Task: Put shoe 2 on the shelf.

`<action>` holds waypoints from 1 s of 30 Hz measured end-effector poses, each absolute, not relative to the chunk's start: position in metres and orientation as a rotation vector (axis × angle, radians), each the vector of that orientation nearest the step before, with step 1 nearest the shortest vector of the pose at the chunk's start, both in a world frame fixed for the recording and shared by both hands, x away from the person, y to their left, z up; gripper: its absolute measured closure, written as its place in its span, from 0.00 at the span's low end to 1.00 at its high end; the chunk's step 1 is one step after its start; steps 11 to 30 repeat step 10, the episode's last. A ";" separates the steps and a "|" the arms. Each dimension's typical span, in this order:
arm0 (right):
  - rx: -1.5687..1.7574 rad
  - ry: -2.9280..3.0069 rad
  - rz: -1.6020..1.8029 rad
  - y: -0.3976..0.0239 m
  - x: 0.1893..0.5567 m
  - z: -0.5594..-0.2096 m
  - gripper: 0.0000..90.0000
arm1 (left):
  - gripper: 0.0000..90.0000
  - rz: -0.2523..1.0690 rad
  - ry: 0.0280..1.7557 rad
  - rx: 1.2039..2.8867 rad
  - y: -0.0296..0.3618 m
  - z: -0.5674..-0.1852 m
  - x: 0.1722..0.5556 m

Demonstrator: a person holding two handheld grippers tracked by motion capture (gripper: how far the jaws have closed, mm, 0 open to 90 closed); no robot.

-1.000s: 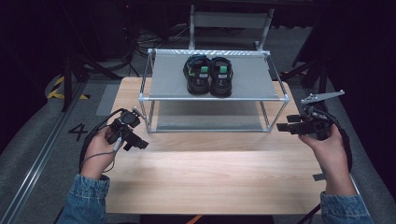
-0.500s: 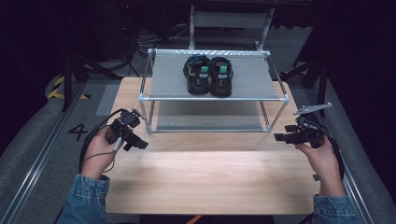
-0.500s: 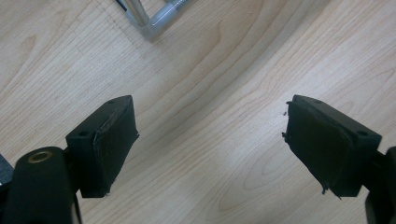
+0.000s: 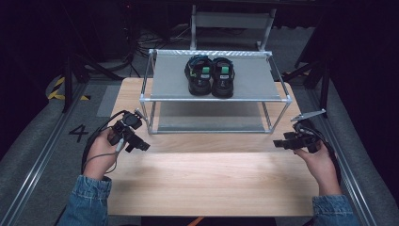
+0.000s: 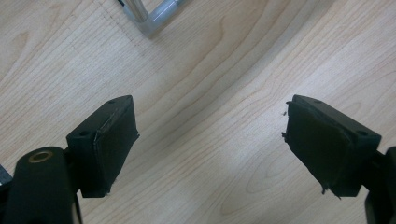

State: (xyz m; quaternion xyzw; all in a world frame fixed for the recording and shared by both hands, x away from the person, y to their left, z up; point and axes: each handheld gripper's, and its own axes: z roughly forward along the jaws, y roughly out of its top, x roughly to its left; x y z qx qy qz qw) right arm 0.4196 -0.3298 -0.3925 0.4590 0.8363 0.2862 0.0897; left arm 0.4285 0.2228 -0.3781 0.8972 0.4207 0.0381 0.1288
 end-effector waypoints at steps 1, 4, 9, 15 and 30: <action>1.369 2.489 0.844 -0.330 0.420 -0.393 0.40 | 0.19 0.107 1.224 2.609 0.223 -0.378 0.429; 1.382 2.495 0.827 -0.330 0.420 -0.396 0.40 | 0.19 0.105 1.226 2.612 0.223 -0.379 0.429; 1.393 2.503 0.798 -0.328 0.421 -0.398 0.40 | 0.19 0.103 1.226 2.612 0.222 -0.380 0.429; 1.392 2.503 0.794 -0.328 0.422 -0.398 0.41 | 0.19 0.103 1.223 2.612 0.222 -0.380 0.429; 1.392 2.503 0.794 -0.328 0.422 -0.398 0.41 | 0.19 0.103 1.223 2.612 0.222 -0.380 0.429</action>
